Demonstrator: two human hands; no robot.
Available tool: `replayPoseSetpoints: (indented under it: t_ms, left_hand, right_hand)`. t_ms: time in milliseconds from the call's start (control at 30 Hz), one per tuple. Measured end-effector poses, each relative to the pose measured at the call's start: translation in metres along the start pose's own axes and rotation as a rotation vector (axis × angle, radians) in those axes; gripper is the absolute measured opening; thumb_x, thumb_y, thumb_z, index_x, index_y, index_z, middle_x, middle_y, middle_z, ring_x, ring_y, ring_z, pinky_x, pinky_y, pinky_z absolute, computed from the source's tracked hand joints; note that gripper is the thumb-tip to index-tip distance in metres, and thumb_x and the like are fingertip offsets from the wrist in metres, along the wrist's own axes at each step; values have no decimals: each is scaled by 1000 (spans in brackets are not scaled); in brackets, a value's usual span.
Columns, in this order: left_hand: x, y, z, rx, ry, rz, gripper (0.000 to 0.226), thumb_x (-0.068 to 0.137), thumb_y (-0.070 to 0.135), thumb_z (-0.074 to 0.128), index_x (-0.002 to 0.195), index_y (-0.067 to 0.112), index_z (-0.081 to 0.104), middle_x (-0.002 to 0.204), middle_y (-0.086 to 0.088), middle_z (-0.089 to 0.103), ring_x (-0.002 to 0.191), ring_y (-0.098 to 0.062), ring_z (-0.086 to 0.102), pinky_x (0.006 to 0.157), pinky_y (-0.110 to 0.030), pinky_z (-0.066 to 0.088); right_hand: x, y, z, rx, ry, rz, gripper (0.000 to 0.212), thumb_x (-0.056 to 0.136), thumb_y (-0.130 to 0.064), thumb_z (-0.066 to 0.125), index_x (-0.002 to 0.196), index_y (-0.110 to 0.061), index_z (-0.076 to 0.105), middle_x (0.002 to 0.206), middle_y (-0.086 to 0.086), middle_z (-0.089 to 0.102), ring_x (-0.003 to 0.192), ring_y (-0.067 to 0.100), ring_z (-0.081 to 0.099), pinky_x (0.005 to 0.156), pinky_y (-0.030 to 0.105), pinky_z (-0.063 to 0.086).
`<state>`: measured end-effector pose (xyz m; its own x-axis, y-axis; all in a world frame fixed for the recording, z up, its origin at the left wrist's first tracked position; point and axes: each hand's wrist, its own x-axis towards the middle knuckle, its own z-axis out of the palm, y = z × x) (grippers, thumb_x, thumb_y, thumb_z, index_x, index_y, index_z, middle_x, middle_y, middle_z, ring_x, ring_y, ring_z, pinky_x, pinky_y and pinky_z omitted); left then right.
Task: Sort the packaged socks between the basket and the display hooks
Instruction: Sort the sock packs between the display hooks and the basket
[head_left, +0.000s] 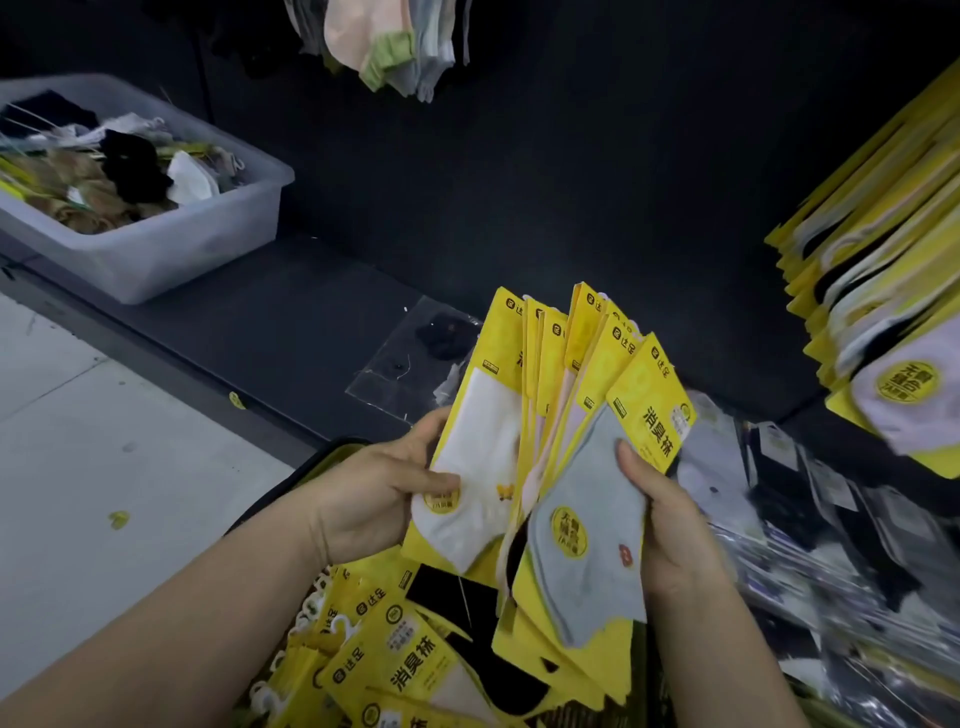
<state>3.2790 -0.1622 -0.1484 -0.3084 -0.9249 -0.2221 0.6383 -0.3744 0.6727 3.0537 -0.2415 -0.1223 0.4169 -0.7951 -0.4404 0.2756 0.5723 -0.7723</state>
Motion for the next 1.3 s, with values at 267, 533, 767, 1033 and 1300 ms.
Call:
replayPoseSetpoints:
  t_ms: [267, 533, 767, 1033, 1300]
  left_hand:
    - [7, -9, 11, 234, 251, -23, 104, 56, 65, 77, 145, 35, 33, 134, 10, 58, 117, -15, 60, 99, -41, 48]
    - [14, -6, 24, 338, 421, 255, 52, 65, 42, 74, 114, 31, 60, 105, 6, 74, 94, -15, 72, 73, -30, 55]
    - [16, 22, 41, 462, 368, 357, 53, 66, 40, 74, 115, 31, 56, 98, 10, 75, 81, -10, 73, 59, -18, 54]
    - [35, 58, 81, 527, 239, 450, 57, 64, 58, 79, 114, 38, 59, 109, 13, 72, 96, -9, 70, 75, -26, 55]
    - [61, 82, 125, 539, 135, 549, 48, 56, 58, 79, 100, 50, 63, 110, 12, 72, 98, -12, 70, 71, -25, 57]
  right_hand:
    - [8, 22, 37, -293, 19, -238, 45, 59, -20, 78, 102, -13, 66, 102, 10, 73, 90, 29, 70, 67, 35, 58]
    - [2, 0, 57, -669, 117, -442, 67, 60, -42, 85, 115, -37, 46, 109, -12, 65, 97, 2, 64, 78, 23, 54]
    - [-1, -89, 95, -783, 137, -745, 10, 86, -32, 62, 88, -30, 72, 96, -1, 63, 70, -2, 57, 54, 12, 45]
    - [-28, -165, 102, -809, 165, -854, 18, 82, -29, 69, 66, -22, 71, 68, -1, 69, 61, 6, 61, 58, 22, 49]
    - [-68, -215, 88, -713, 72, -827, 12, 85, -13, 66, 79, -20, 74, 78, -2, 75, 70, 7, 69, 59, 18, 53]
